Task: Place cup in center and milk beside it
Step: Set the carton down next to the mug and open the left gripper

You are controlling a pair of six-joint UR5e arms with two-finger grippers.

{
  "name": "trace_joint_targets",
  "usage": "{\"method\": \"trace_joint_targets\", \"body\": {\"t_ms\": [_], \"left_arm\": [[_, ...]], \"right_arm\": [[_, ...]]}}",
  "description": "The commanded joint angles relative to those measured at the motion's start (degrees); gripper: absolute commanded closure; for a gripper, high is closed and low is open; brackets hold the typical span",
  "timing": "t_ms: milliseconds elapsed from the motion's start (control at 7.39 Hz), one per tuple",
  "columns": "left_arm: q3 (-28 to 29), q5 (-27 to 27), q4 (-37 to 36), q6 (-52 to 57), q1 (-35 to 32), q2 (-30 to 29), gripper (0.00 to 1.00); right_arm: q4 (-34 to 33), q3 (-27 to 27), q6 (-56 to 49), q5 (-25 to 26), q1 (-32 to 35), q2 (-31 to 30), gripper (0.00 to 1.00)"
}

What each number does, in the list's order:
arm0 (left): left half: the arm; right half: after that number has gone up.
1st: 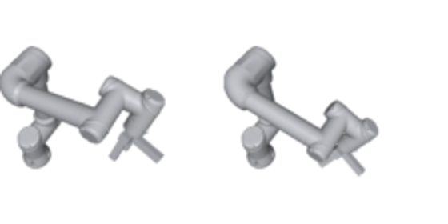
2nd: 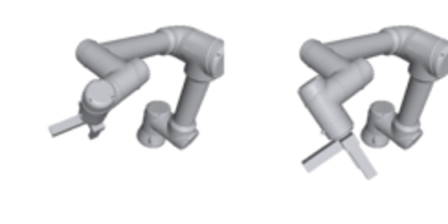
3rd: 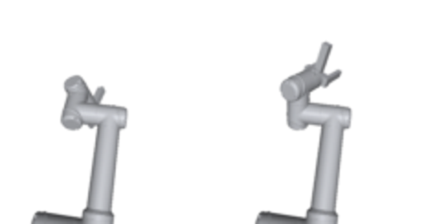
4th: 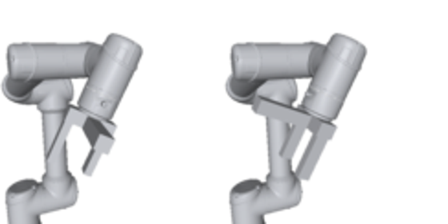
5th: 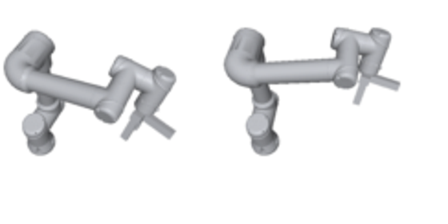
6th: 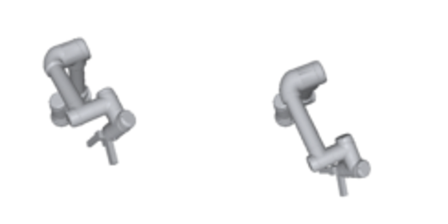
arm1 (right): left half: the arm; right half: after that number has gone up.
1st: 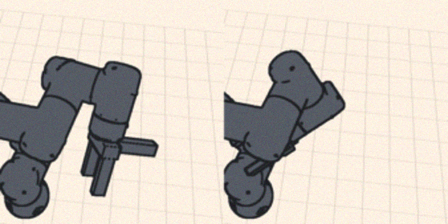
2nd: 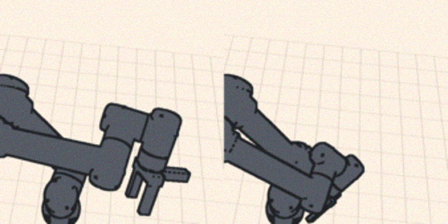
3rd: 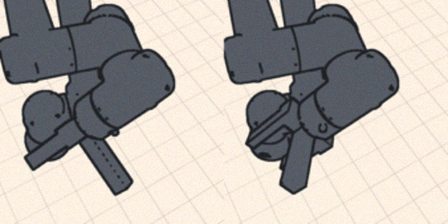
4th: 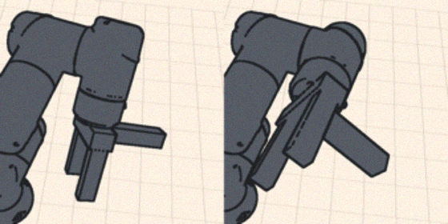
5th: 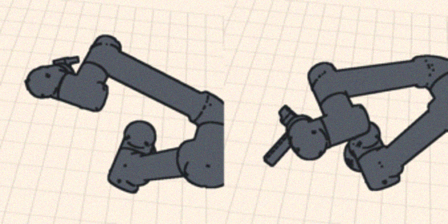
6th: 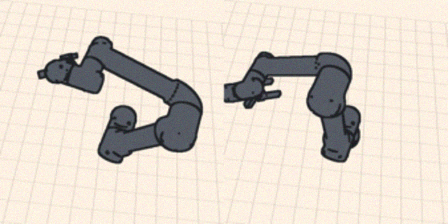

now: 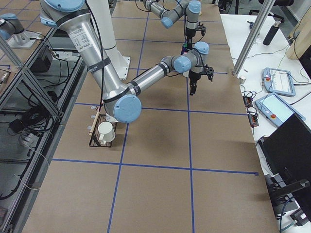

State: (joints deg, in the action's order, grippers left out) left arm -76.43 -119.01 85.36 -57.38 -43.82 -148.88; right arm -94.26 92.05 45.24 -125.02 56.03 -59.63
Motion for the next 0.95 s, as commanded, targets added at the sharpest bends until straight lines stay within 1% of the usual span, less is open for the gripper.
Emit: {"method": "trace_joint_targets", "body": {"t_ms": [0,135,271,406,541,677,812], "left_arm": [[-4.5,-0.2,-0.7,-0.5,-3.1,0.7,0.01],[-11.7,-0.6,-0.5,0.2,-6.0,5.9,0.01],[-21.5,-0.6,-0.5,0.3,-9.1,14.4,0.01],[-27.6,-3.9,1.3,3.5,-13.6,24.2,0.01],[-30.2,-9.1,1.6,6.4,-19.2,31.7,0.01],[-32.6,-9.3,4.9,8.8,-22.5,40.9,0.01],[-30.4,-9.8,7.1,18.3,-27.6,48.0,0.01]], "right_arm": [[0.0,0.4,0.1,0.3,0.0,0.0,0.0],[0.0,0.4,0.5,0.6,0.0,0.0,0.0],[0.0,0.4,0.0,0.5,1.3,-0.7,0.0],[0.0,0.2,-0.1,0.5,2.6,-0.8,0.0],[0.0,0.2,0.3,0.8,3.2,-0.7,0.0],[0.0,0.5,-0.1,2.3,3.4,-1.1,0.0],[0.0,2.8,-0.8,5.1,3.3,-4.1,0.0]]}}
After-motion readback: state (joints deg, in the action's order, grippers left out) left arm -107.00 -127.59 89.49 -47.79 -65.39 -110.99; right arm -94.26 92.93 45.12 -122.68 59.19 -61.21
